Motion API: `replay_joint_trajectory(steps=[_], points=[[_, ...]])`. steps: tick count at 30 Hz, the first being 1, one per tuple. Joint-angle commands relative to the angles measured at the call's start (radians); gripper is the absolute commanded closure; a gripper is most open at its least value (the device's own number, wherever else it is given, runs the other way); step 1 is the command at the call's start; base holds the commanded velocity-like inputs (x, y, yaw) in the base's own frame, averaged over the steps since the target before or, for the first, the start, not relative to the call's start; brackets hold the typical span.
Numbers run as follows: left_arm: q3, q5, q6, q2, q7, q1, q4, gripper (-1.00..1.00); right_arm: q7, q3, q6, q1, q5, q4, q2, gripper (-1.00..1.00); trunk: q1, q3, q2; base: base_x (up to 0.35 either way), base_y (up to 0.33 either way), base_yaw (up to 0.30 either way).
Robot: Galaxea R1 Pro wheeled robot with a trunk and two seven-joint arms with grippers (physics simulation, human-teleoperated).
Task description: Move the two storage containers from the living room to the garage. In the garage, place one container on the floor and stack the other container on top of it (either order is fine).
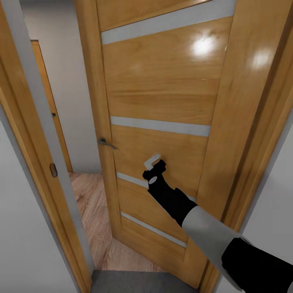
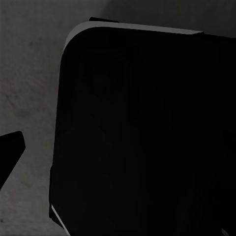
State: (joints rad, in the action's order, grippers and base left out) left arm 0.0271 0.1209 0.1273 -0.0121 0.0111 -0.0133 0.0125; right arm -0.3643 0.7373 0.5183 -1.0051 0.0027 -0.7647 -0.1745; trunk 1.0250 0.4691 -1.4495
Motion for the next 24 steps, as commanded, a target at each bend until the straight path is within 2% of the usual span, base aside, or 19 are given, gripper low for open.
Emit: replay_joint_trajectory(steps=[1,11,17,24], points=[[0.002,0.008,0.002,0.0,0.001,-0.001,0.001,-1.0,-0.012,0.004,0.008,-0.001,0.0,-0.008,0.0,-1.0,0.0,0.001,-0.001,0.0,0.0,0.0],[0.005,0.014,0.0,0.0,0.001,-0.001,0.001,-1.0,-0.032,0.004,0.017,-0.001,-0.004,-0.104,0.0,-1.0,0.0,0.001,-0.001,0.0,0.0,0.0],[0.005,0.011,0.0,-0.009,0.001,-0.001,0.001,-1.0,-0.021,0.004,0.07,-0.001,-0.006,-0.182,0.0,-1.0,0.0,0.001,-0.001,0.0,0.0,0.0],[0.005,0.01,0.0,-0.012,0.001,0.0,0.001,-1.0,-0.008,0.004,0.092,-0.001,-0.02,-0.204,0.0,-1.0,0.0,0.001,-0.001,0.003,0.0,0.0]])
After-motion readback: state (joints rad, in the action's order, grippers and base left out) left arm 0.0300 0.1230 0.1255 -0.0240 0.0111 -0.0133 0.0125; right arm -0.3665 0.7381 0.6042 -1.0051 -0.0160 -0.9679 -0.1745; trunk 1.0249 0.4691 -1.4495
